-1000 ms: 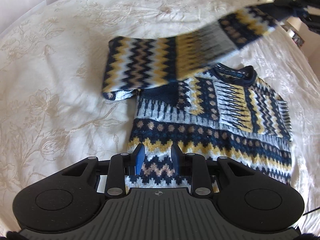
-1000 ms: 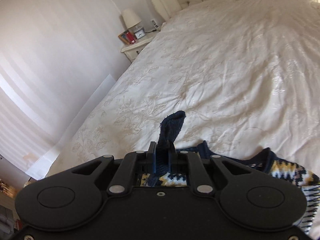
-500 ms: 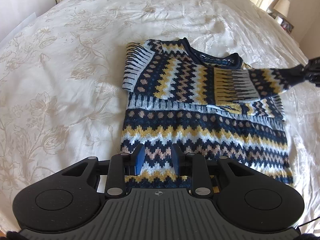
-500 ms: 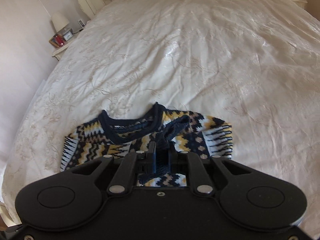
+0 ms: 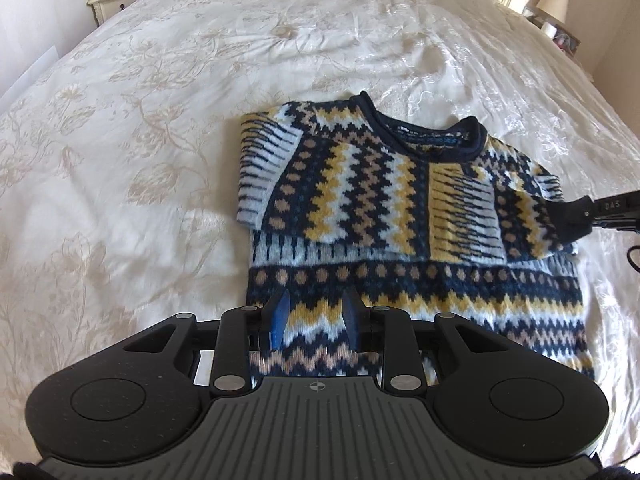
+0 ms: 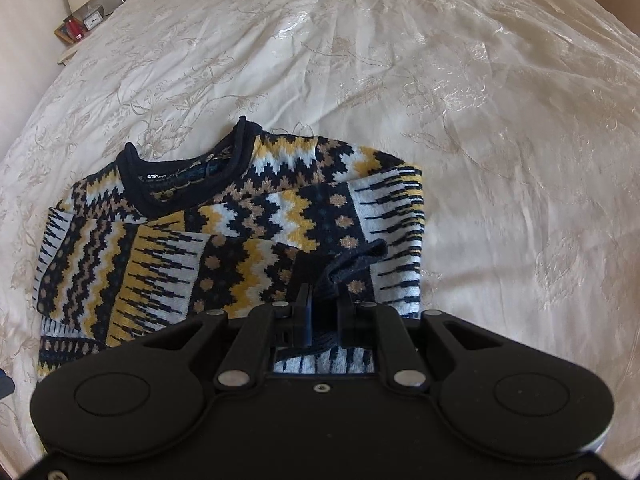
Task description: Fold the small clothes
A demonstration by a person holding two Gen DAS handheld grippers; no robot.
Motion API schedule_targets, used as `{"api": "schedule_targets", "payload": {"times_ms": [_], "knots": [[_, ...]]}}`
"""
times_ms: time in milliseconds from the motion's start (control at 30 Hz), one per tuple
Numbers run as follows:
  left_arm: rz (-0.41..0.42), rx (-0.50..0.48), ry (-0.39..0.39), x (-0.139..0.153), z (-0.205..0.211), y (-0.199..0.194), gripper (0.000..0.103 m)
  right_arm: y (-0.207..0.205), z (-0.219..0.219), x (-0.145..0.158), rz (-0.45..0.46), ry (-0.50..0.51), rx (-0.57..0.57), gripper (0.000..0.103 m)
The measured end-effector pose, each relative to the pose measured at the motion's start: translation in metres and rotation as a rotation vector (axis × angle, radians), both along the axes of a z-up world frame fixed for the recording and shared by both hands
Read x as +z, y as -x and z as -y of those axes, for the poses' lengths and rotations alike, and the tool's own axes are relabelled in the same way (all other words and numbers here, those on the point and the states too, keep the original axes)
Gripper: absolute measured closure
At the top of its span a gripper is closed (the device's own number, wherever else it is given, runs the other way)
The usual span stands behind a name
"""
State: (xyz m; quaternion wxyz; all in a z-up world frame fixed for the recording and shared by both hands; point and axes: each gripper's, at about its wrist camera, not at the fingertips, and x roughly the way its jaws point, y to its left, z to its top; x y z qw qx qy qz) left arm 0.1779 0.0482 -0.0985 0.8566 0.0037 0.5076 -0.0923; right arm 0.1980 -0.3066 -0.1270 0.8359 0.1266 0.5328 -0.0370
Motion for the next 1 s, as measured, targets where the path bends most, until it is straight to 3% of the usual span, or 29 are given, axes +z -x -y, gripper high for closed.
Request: {"api": "schedule_targets", "payload": {"times_ms": [100, 167, 333, 433, 467, 533, 633, 833, 1000], "knots": [[0.01, -0.01, 0.001, 0.0, 0.004, -0.02, 0.075, 0.001, -0.002, 0.008, 0.051, 0.024, 0.013, 0.083], [0.017, -0.019, -0.003, -0.001, 0.009, -0.036, 0.075, 0.0, -0.002, 0.008, 0.068, 0.031, 0.022, 0.076], [-0.012, -0.038, -0.001, -0.012, 0.022, -0.074, 0.075, -0.006, 0.011, -0.027, -0.054, 0.067, -0.033, 0.073], [-0.019, -0.056, -0.01, -0.016, 0.028, -0.089, 0.075, 0.001, 0.024, -0.031, -0.058, 0.057, -0.111, 0.049], [-0.021, -0.062, -0.013, -0.018, 0.03, -0.093, 0.075, 0.003, 0.027, -0.03, -0.048, 0.061, -0.122, 0.044], [-0.028, -0.069, -0.021, -0.025, 0.032, -0.099, 0.074, 0.008, 0.028, -0.024, -0.021, 0.078, -0.123, 0.042], [-0.052, -0.059, -0.062, -0.04, 0.034, -0.109, 0.074, 0.01, 0.023, -0.02, 0.028, 0.1, -0.098, 0.021], [-0.123, -0.003, -0.078, -0.072, 0.022, -0.122, 0.073, -0.006, 0.017, -0.047, -0.022, 0.097, -0.051, 0.02], [-0.115, -0.031, -0.098, -0.075, 0.025, -0.122, 0.071, -0.007, 0.034, -0.072, -0.075, 0.043, -0.11, 0.005]]}}
